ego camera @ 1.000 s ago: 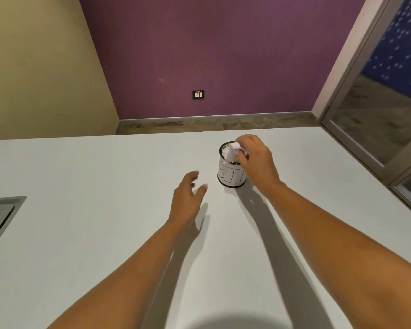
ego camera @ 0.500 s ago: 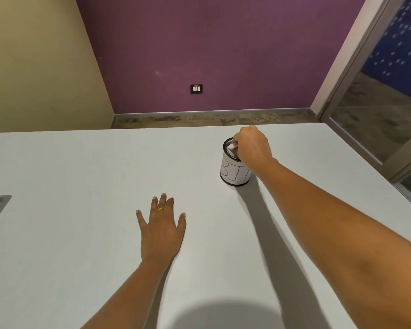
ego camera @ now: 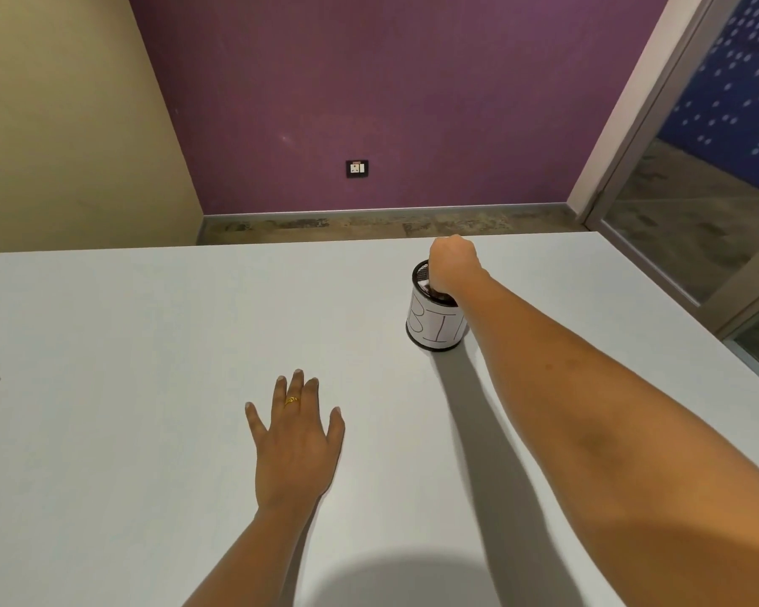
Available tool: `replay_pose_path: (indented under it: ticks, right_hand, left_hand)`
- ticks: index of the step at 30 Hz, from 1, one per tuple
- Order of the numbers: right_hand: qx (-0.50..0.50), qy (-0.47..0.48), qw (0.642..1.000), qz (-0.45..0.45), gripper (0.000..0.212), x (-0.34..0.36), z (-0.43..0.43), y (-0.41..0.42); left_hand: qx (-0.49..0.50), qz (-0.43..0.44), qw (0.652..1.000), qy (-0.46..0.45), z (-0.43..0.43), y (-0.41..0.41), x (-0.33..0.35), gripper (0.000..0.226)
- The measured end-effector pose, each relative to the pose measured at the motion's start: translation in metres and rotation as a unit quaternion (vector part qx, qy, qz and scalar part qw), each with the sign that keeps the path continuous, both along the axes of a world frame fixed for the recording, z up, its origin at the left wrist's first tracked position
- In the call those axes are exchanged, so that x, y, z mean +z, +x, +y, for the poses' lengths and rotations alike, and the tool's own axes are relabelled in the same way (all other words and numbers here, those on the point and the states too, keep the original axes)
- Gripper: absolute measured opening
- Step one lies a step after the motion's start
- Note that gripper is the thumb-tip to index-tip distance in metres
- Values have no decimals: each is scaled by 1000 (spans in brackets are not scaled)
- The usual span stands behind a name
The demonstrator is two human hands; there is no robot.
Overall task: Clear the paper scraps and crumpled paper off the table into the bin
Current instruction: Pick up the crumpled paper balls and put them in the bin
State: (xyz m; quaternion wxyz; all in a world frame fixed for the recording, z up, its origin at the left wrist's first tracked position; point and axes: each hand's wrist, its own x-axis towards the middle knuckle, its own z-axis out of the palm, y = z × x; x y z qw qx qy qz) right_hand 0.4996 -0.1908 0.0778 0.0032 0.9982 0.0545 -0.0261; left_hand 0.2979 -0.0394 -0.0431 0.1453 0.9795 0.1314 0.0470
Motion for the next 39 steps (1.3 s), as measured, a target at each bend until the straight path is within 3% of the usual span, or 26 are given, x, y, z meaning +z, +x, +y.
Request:
replay_pose_path:
  ticks: [4, 19, 30, 39]
  right_hand:
    - [4, -23, 1000, 12, 23, -7, -1, 3]
    - [7, -24, 1000, 11, 22, -20, -2, 14]
    - [-17, 35, 999, 13, 22, -20, -5, 11]
    - [-29, 70, 994, 79, 34, -6, -9, -3]
  left_hand:
    - [-2, 1, 1000, -4, 0, 0, 1, 50]
    - [1, -2, 1000, -2, -1, 0, -1, 51]
    - [-2, 0, 1000, 5, 1, 0, -2, 51]
    - [-4, 7, 1000, -9, 1, 1, -3, 50]
